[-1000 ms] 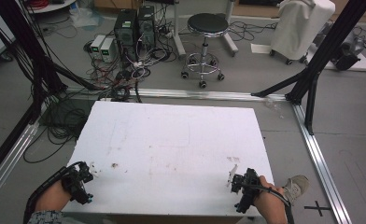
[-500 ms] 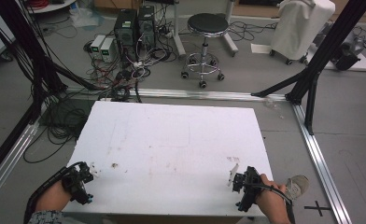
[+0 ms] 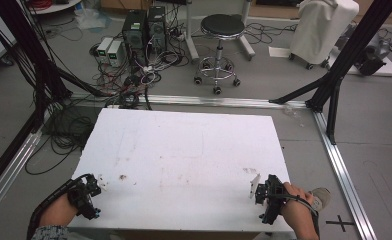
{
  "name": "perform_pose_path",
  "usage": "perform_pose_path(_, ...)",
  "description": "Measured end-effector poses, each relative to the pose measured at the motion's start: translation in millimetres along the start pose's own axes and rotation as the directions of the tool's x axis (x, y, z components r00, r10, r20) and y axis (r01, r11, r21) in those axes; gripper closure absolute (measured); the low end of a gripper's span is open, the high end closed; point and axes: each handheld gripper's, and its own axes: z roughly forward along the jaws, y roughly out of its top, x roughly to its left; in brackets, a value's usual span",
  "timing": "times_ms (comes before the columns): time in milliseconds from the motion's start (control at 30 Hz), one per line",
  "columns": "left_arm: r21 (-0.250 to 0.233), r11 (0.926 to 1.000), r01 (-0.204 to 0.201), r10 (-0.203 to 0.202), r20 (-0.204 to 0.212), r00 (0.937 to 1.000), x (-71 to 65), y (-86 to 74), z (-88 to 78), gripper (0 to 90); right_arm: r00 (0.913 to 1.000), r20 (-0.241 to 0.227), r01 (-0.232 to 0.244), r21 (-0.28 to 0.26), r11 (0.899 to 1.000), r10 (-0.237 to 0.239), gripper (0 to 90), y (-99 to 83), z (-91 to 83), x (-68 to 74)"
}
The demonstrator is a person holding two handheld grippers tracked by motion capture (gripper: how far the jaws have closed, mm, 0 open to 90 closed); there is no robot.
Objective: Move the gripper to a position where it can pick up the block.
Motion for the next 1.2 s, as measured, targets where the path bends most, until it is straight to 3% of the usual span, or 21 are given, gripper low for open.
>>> perform_pose_path(33,-0.002,1.0,0.002,-0.002,-0.001,1.0,-0.1,-0.2,0.1,22.0,1.0,0.0,0.0,0.0,1.0,0.0,1.6,0.0,0.0,0.0)
perform_pose_path(100,-0.001,1.0,0.003,-0.003,0.001,1.0,-0.3,-0.2,0.4,22.1,0.9989,0.007,0.047,-0.009,0.999,-0.047,1.6,-3.7,-2.0,-1.7)
perform_pose_path(233,-0.001,1.0,-0.003,0.003,0.001,1.0,-1.2,1.1,0.9,22.1,0.9978,0.017,0.064,-0.007,0.998,-0.064,1.6,-7.8,-3.1,-3.9)
perform_pose_path(400,-0.001,1.0,-0.002,0.002,-0.001,1.0,-1.6,1.5,1.2,22.1,0.9911,0.013,0.133,0.001,0.991,-0.133,1.6,-16.7,-0.1,-4.8)
perform_pose_path(667,0.001,1.0,-0.005,0.005,0.006,1.0,-2.4,2.6,2.5,22.1,0.9906,0.002,0.137,-0.011,0.991,-0.137,1.6,-26.5,4.2,-7.7)
perform_pose_path(933,0.003,1.0,-0.004,0.004,0.002,1.0,-3.2,3.0,2.6,22.1,0.9854,-0.033,0.167,0.008,0.986,-0.167,1.6,-35.8,14.3,-10.3)
perform_pose_path(1200,0.002,1.0,-0.009,0.009,0.009,0.9999,-4.2,4.2,3.7,22.1,0.9858,-0.044,0.163,0.023,0.986,-0.162,1.6,-41.5,25.1,-15.1)
